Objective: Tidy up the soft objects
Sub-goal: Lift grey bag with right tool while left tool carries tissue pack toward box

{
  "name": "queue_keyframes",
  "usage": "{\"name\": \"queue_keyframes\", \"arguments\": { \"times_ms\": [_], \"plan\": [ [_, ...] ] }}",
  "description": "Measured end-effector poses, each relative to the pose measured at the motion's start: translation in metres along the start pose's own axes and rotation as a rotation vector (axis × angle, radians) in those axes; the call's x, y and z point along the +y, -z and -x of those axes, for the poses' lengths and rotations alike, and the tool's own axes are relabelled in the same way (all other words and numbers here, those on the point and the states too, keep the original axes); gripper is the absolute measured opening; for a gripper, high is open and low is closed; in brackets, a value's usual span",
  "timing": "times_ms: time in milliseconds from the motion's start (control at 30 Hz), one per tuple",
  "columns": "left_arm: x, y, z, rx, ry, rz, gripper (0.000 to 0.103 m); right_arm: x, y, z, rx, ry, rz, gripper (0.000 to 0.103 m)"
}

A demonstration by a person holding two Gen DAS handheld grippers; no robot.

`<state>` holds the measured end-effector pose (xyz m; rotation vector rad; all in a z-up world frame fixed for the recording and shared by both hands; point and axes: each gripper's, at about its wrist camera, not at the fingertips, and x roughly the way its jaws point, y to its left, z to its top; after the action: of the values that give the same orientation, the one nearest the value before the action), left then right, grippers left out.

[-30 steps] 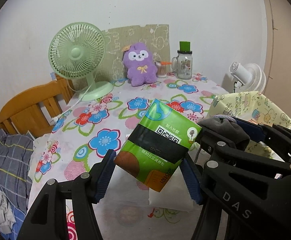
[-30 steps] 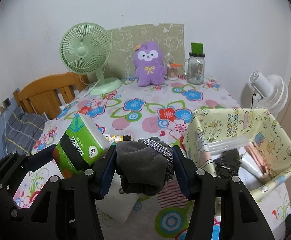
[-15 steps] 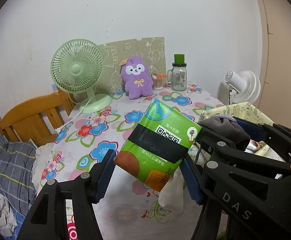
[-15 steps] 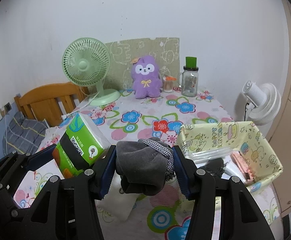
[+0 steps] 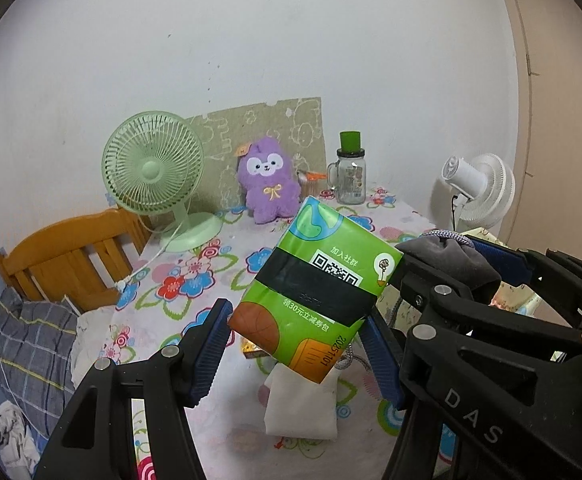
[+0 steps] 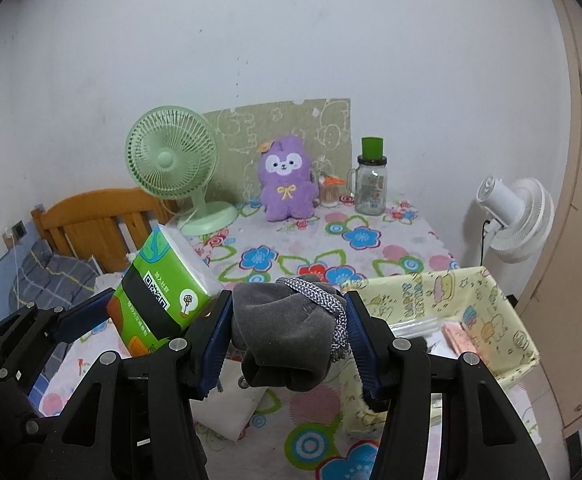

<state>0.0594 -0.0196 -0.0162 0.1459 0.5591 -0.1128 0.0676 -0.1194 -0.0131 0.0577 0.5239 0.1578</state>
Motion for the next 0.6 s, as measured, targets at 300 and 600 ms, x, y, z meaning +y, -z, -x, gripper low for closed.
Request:
{"name": "queue_keyframes", "arguments": {
  "times_ms": [300, 600],
  "plan": [
    [-0.014, -0.01, -0.003, -0.009, 0.018, -0.001, 0.064, -0.017, -0.009, 0.005, -0.012, 0.014, -0.009, 0.058],
    [-0.039, -0.02, -0.013, 0.0, 0.061, -0.016, 0.056, -0.034, -0.014, 0.002, -0.004, 0.014, -0.006, 0.058]
  ]
}}
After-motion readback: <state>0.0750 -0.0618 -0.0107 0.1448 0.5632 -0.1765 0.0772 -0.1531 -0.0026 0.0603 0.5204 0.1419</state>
